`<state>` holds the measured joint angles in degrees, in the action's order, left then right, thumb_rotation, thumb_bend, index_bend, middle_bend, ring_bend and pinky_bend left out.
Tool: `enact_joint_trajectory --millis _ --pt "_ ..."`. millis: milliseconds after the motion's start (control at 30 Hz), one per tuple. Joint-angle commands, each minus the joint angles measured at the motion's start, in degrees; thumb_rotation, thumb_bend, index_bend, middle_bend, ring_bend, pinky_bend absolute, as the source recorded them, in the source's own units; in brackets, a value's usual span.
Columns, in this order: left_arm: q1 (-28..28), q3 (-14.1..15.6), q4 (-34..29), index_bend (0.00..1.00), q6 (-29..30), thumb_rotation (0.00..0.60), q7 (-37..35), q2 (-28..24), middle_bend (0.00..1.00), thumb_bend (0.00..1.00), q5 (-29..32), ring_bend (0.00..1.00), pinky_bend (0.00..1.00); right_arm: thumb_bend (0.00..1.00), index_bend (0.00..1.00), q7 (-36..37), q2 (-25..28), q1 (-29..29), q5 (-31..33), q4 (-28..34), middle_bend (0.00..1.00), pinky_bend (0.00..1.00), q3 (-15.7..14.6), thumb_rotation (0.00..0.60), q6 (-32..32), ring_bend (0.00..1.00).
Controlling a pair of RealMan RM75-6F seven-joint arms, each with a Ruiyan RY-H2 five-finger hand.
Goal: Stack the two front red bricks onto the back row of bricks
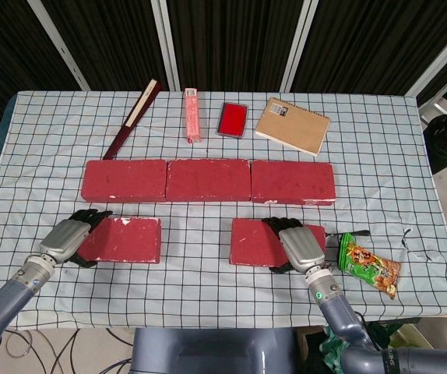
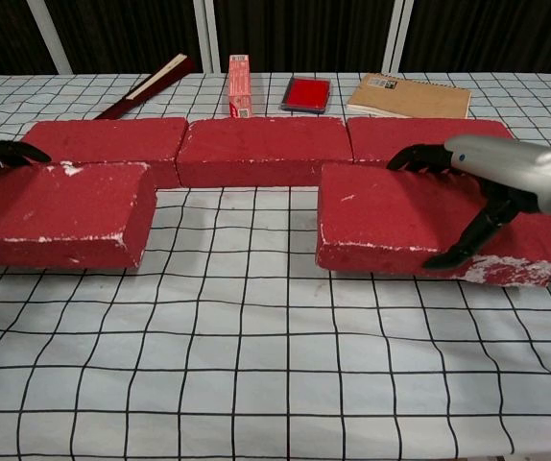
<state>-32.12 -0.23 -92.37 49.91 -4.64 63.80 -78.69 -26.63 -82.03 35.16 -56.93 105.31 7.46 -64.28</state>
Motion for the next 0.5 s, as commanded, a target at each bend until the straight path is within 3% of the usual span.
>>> enact_joint_trajectory --millis 33,167,300,500 --pt "-0.7 -1.9 -3.1 0.03 1.8 0.600 0.4 -2.9 0.15 0.20 -0.9 0.05 0.08 0.29 0.29 -1.2 3.9 0.6 0.3 3.5 0.31 0.22 2.1 0.600 -0.5 0.30" --pt "-2.8 -3.9 -5.5 0.03 0.9 0.600 1.8 -4.7 0.15 0.20 -0.7 0.05 0.08 0.29 0.30 -2.1 8.3 1.8 1.6 6.3 0.31 0.22 3.8 0.600 1.2 0.30" --pt "-7.6 -7.6 -7.4 0.03 -3.7 0.600 3.1 -5.8 0.15 0.20 3.0 0.05 0.08 0.30 0.30 -0.7 14.8 4.7 6.7 8.0 0.31 0.22 7.7 0.600 6.3 0.30" --pt "-14.7 -11.3 -3.4 0.03 -11.5 0.600 6.1 -4.3 0.15 0.20 11.7 0.04 0.08 0.31 0.30 4.8 19.3 9.2 14.1 2.5 0.31 0.22 12.1 0.600 16.3 0.31"
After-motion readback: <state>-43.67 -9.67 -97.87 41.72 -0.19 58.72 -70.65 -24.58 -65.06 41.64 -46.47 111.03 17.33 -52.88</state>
